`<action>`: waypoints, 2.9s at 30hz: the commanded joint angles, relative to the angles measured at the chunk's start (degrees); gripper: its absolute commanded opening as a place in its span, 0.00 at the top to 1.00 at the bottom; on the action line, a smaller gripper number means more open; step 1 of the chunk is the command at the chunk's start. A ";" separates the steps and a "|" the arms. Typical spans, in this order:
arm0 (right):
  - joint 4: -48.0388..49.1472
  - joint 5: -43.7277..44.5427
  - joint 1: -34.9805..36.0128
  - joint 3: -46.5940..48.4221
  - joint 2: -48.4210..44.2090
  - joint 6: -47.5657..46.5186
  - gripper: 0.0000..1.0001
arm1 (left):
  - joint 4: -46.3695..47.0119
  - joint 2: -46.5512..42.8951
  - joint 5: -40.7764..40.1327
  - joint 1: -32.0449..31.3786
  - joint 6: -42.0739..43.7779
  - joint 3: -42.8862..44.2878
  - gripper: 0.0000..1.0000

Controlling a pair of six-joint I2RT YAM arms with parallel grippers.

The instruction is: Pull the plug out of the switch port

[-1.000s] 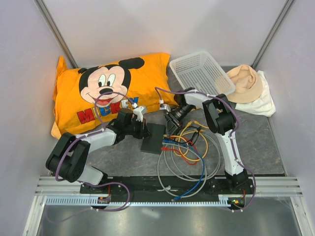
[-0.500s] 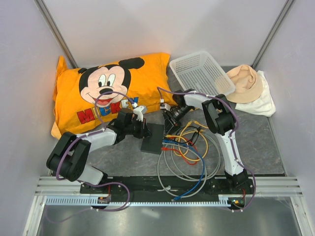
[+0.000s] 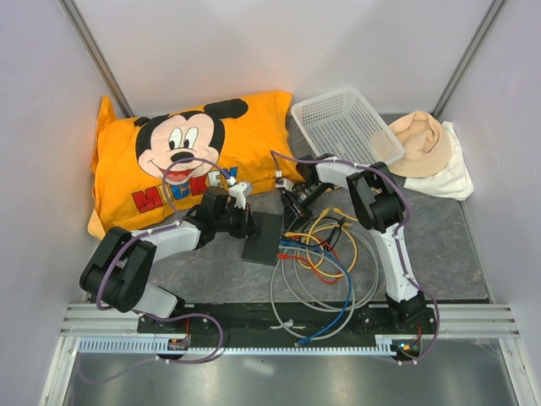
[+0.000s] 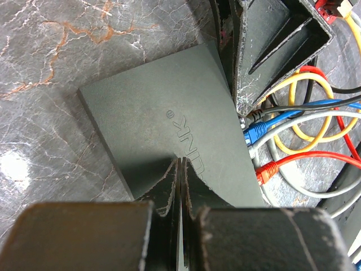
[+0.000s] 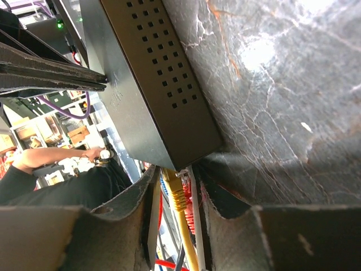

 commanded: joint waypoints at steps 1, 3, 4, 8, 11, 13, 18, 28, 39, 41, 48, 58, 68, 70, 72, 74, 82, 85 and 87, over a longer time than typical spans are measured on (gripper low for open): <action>5.21 6.31 0.66 -0.84 -0.13 -1.21 0.68 | -3.06 0.85 -4.34 -0.13 0.85 -1.88 0.99; 5.21 6.31 0.66 -0.93 -0.22 -1.29 0.70 | -2.88 1.02 -4.34 -0.13 0.85 -1.88 0.99; 5.12 6.39 0.66 -1.02 -0.22 -1.29 0.72 | -2.88 1.11 -4.42 -0.13 0.94 -1.88 0.99; 5.21 7.53 0.66 -1.02 -0.22 -1.38 0.80 | -2.79 1.20 -4.43 -0.13 0.94 -1.80 0.98; 5.03 7.54 0.66 -1.28 0.13 -1.99 0.87 | -2.62 1.38 -4.60 -0.13 0.94 -1.71 0.98; 4.60 7.36 0.57 -1.19 0.22 -2.96 0.90 | -2.53 1.64 -4.69 -0.13 0.94 -1.53 0.99; 3.27 6.57 0.22 -2.25 0.84 -6.56 0.93 | -2.53 1.82 -5.83 -0.13 0.67 -1.53 0.99; -2.52 9.56 -0.04 -1.02 3.65 -14.20 0.99 | -2.44 1.20 -7.59 -0.13 0.32 -1.71 0.99; -13.33 12.01 0.04 3.55 7.17 -26.07 0.99 | -2.62 4.19 -7.76 -0.13 0.59 0.05 0.98; -13.34 12.46 -0.04 3.38 6.99 -26.69 1.00 | -2.71 4.10 -8.20 -0.13 0.50 0.14 0.98; -13.51 12.90 -0.13 4.17 7.08 -26.52 1.00 | -3.14 4.72 -8.73 -0.22 0.85 1.37 0.98; -7.10 21.33 -4.70 5.58 -12.58 -26.69 0.99 | -2.62 0.85 -7.50 -0.22 2.78 2.42 0.98; -4.38 38.63 -6.37 -0.30 -25.17 -30.56 1.00 | -1.92 1.29 -7.59 -0.04 4.72 4.53 0.98; -3.24 43.45 -6.81 -3.81 -28.15 -32.40 1.00 | -1.48 1.55 -7.85 -0.04 4.63 4.71 0.99; -2.27 46.20 -7.51 -6.36 -30.09 -34.68 1.00 | -1.30 1.90 -7.68 -0.04 4.72 4.88 0.98; 0.36 50.85 -7.60 -10.67 -32.73 -35.92 0.99 | -1.39 2.08 -7.50 -0.04 4.80 5.06 0.99; 9.40 61.92 -7.78 -18.23 -36.69 -36.54 0.99 | -2.35 1.29 -7.94 0.13 5.07 4.80 0.99; 14.06 71.67 -7.78 -20.87 -36.17 -37.06 0.99 | -2.35 1.03 -7.50 0.13 5.33 4.71 0.98; 16.97 79.12 -7.95 -23.50 -36.25 -38.20 1.00 | -2.27 0.76 -7.59 0.22 5.33 4.45 0.98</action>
